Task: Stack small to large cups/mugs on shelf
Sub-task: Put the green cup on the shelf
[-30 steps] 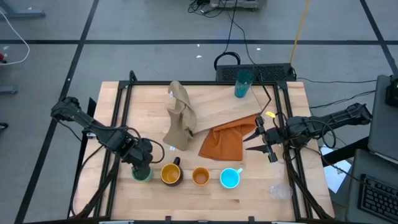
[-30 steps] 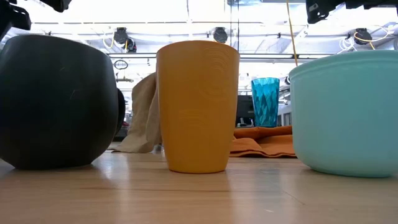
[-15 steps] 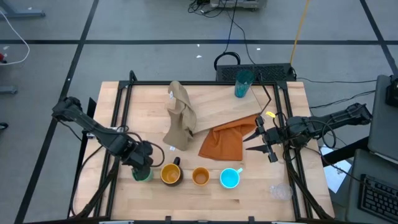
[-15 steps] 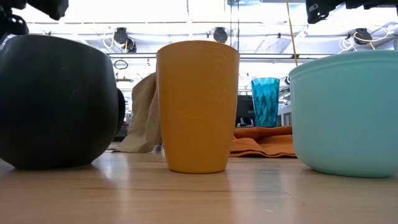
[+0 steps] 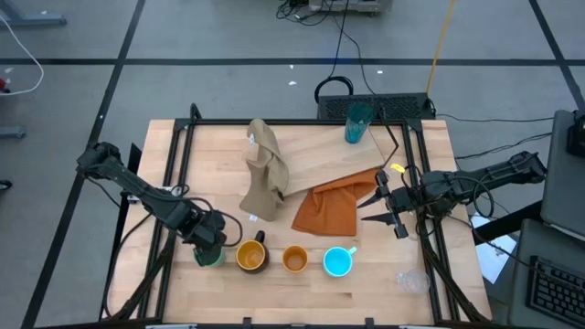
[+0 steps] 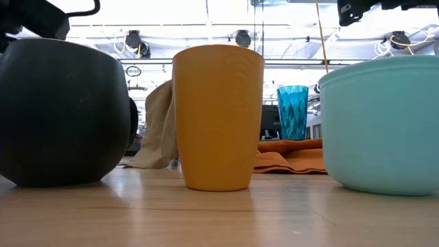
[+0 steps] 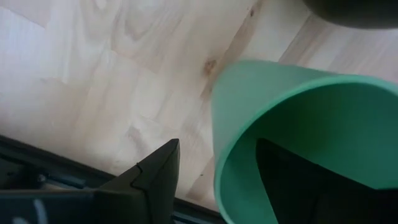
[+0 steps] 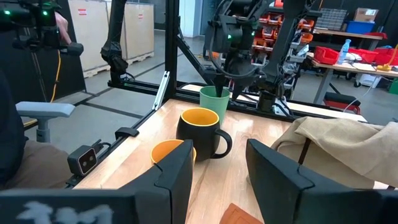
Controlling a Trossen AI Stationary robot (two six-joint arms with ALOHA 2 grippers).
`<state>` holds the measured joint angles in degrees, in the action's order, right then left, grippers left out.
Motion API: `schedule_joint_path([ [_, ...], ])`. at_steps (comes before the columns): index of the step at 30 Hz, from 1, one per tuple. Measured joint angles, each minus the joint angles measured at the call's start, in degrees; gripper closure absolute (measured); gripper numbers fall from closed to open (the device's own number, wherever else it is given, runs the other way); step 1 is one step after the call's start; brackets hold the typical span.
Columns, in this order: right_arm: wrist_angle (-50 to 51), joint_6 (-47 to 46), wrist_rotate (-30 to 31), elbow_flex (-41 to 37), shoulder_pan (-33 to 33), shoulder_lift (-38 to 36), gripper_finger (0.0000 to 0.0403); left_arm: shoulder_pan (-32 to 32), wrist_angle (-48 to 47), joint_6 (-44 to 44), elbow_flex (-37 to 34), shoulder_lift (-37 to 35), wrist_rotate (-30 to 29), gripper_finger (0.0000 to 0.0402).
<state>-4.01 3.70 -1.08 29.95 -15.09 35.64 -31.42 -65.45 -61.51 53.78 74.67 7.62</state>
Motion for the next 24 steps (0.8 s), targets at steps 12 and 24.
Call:
schedule_joint_path([
  [12,-0.02,0.00,0.00,0.00,0.00,0.00,0.0261,0.27,0.11,1.67,-0.31,-0.11,0.05,0.0190],
  [24,-0.01,0.00,0.00,0.00,0.00,0.01,0.0261,2.93,0.11,3.78,-0.31,-0.11,0.94,0.0190],
])
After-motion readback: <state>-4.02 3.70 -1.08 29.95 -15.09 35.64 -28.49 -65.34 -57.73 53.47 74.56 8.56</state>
